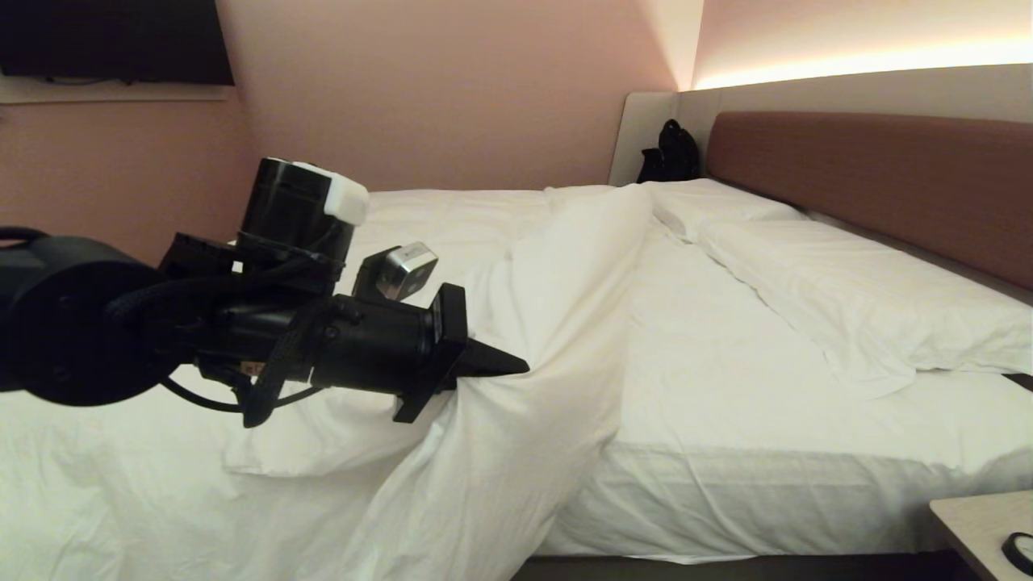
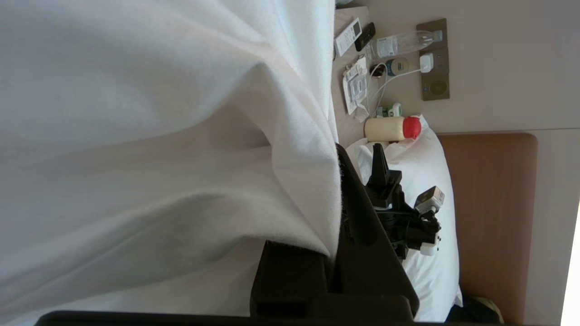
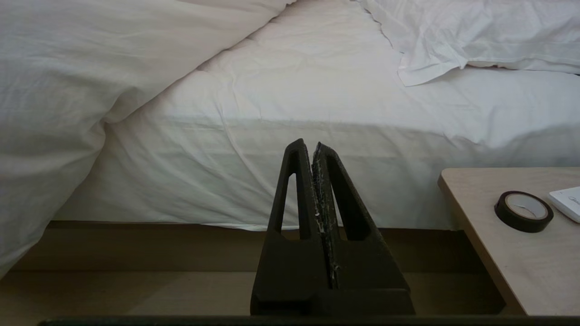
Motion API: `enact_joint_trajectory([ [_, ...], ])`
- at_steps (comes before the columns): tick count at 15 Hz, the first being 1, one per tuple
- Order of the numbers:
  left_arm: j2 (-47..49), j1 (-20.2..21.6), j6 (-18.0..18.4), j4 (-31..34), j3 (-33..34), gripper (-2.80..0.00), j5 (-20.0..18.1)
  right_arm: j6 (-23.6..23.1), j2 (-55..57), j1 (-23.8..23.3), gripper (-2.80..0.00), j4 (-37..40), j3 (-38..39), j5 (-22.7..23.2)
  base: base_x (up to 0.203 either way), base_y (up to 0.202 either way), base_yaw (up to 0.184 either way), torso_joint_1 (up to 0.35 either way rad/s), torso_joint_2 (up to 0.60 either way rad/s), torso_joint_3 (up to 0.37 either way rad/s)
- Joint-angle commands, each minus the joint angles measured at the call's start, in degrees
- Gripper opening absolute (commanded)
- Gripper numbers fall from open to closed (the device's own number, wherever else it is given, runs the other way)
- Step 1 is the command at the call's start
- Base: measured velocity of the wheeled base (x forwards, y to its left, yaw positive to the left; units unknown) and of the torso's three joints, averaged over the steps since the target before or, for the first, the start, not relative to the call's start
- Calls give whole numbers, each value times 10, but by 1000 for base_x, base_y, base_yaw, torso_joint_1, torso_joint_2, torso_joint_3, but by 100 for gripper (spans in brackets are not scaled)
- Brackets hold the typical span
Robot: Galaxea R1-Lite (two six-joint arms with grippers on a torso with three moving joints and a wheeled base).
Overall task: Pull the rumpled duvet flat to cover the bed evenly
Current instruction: Flatten the corners of the folded blanket
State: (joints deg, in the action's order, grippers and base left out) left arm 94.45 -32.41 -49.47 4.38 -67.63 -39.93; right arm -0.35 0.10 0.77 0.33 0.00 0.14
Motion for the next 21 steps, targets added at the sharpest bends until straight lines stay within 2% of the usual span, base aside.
enact_joint_trajectory([
  [1, 7, -1, -4, -1, 0, 0, -1, 0, 0, 0, -280, 0, 0, 0, 0, 0, 0, 0, 0, 0],
  [8, -1, -11, -6, -1, 0, 0, -15, 0, 0, 0, -280, 0, 0, 0, 0, 0, 0, 0, 0, 0],
  [10, -13, -19, -17, 0, 1, 0, -15, 0, 0, 0, -280, 0, 0, 0, 0, 0, 0, 0, 0, 0],
  [12, -31, -32, -26, 0, 4, 0, -15, 0, 0, 0, -280, 0, 0, 0, 0, 0, 0, 0, 0, 0],
  [15, -79, -75, -42, 7, 18, 0, -15, 0, 0, 0, -280, 0, 0, 0, 0, 0, 0, 0, 0, 0],
  [18, -130, -114, -58, 9, 59, 0, -14, 0, 0, 0, -280, 0, 0, 0, 0, 0, 0, 0, 0, 0],
  [21, -160, -119, -78, 18, 105, 0, -8, 0, 0, 0, -280, 0, 0, 0, 0, 0, 0, 0, 0, 0],
])
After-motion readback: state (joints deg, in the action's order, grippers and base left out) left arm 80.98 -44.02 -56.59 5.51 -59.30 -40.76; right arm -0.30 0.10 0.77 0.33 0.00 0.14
